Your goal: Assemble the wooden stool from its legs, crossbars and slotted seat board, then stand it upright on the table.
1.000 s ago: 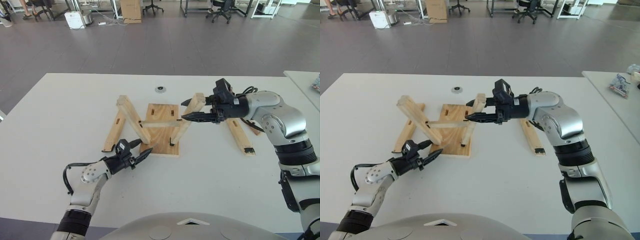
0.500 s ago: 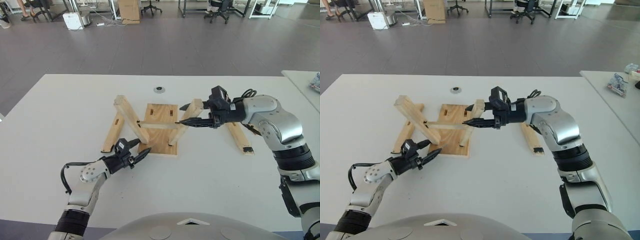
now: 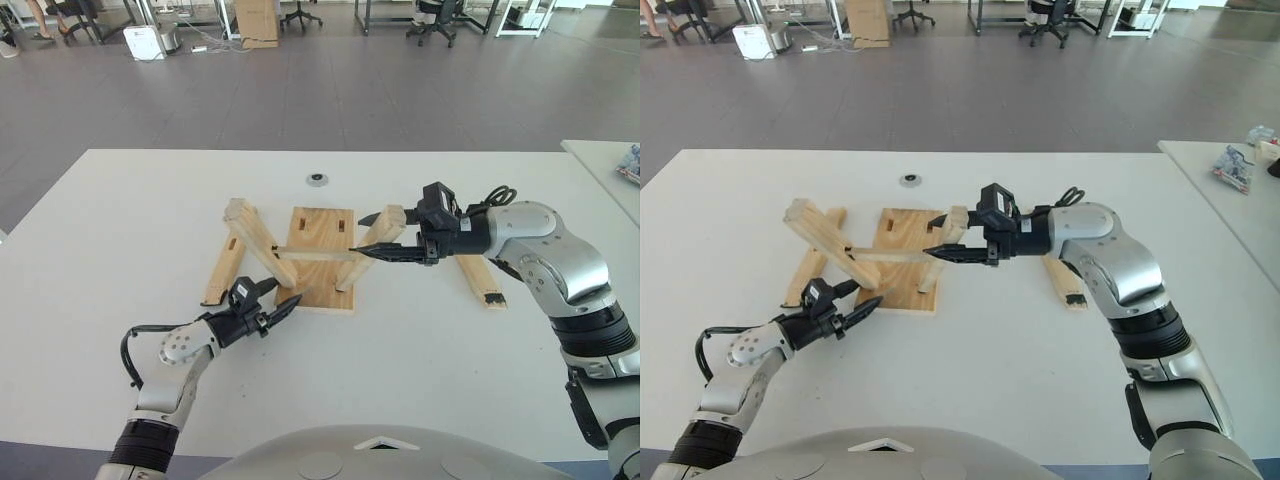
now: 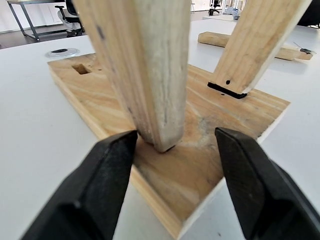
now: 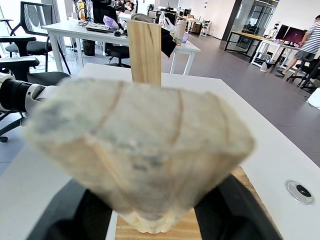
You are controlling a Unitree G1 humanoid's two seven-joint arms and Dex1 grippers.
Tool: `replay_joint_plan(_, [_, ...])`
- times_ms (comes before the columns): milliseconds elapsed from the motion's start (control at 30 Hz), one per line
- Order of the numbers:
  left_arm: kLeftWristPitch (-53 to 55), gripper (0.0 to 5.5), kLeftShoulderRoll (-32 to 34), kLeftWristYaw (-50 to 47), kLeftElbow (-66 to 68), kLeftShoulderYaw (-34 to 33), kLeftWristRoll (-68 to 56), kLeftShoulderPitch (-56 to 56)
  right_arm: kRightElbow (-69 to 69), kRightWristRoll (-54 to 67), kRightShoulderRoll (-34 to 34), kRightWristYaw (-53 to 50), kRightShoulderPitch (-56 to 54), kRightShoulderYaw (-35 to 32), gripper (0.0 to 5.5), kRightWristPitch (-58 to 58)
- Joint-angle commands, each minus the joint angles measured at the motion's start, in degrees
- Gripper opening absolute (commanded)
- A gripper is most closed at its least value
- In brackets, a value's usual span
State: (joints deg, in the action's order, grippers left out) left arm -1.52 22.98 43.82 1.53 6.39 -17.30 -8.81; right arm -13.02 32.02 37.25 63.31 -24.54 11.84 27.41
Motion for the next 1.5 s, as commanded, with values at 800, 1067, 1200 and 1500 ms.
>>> replay_joint_plan(800, [0.2,2.87,-1.9,0.4,-0.2,5.3,1.8,-1.1,3.1,-2.6,4.0,-4.3,9.0,4.2,4.51,14.0])
replay_joint_plan(1067, [0.2,2.87,9.4,5.1,-3.3,-4.2,-0.9,-3.0,5.2,-6.4,4.8,-5.6,11.1,0.9,4.51,10.4])
replay_joint_plan(1200, [-0.6,2.87,12.4,5.4,-2.1,-6.8,1.4,-2.8,4.9,-9.3,4.0,-7.8,12.9,1.6,4.51,8.7])
replay_joint_plan(1500, [-1.2,2.87,6.4,-2.8,10.2,0.5,13.3,6.7,-1.2,-20.2,3.9,-14.4,20.6,8.0,4.51,7.5])
